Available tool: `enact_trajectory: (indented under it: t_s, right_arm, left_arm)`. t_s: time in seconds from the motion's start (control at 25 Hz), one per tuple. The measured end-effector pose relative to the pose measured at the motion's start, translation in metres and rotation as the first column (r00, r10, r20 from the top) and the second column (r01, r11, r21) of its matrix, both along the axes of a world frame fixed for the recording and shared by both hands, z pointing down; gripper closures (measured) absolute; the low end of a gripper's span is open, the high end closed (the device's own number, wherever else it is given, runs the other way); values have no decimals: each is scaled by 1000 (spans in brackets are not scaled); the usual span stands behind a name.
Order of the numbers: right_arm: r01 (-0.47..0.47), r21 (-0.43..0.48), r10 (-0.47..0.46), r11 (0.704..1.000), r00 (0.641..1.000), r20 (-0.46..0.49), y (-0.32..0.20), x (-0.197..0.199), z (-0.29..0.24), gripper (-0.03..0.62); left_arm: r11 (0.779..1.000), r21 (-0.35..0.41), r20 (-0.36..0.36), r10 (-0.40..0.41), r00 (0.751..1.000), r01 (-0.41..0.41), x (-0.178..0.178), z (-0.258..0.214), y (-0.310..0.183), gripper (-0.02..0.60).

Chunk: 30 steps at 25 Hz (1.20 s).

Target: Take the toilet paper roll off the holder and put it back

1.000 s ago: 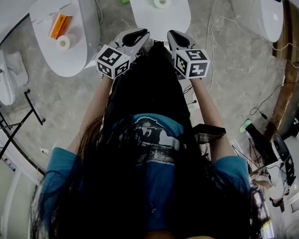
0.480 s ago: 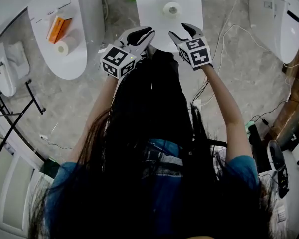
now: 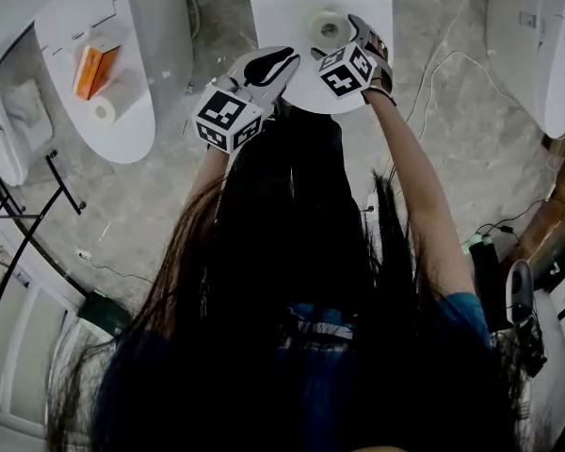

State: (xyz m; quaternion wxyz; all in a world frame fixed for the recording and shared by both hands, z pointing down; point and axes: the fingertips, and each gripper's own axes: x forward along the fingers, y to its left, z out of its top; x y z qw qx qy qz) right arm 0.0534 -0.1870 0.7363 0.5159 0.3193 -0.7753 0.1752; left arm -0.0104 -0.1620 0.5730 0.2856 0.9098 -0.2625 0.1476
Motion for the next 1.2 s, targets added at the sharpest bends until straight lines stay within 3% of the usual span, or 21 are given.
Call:
enact_trajectory:
  t_s: [0.28,0.6,0.72,0.88,1.2]
  right_arm:
    - [-2,-60,0,998,999,-39,-13,-9,36,128]
    - [-14,-63,12,998,999,-40,-13,-3,31,129]
    - [-57,-27,57,998,998,0,-15,7,11,129]
    - [-131,-44,134,990,986,101,-1,23,-26,129]
    - [-147,7,144,989,975,170,45,51,-113,129]
  left_arm:
    - [1000,-25,48,-5,999,7,-7,23,4,535]
    - [998,-56,61,-6,998,10,-10,28,11,535]
    - [999,-54,56,-1,998,4,-9,24,13,535]
    - [997,-70,69,35,997,-30,-8,23,20,535]
    - [994,-64,47,87,995,-84,2,15,32,535]
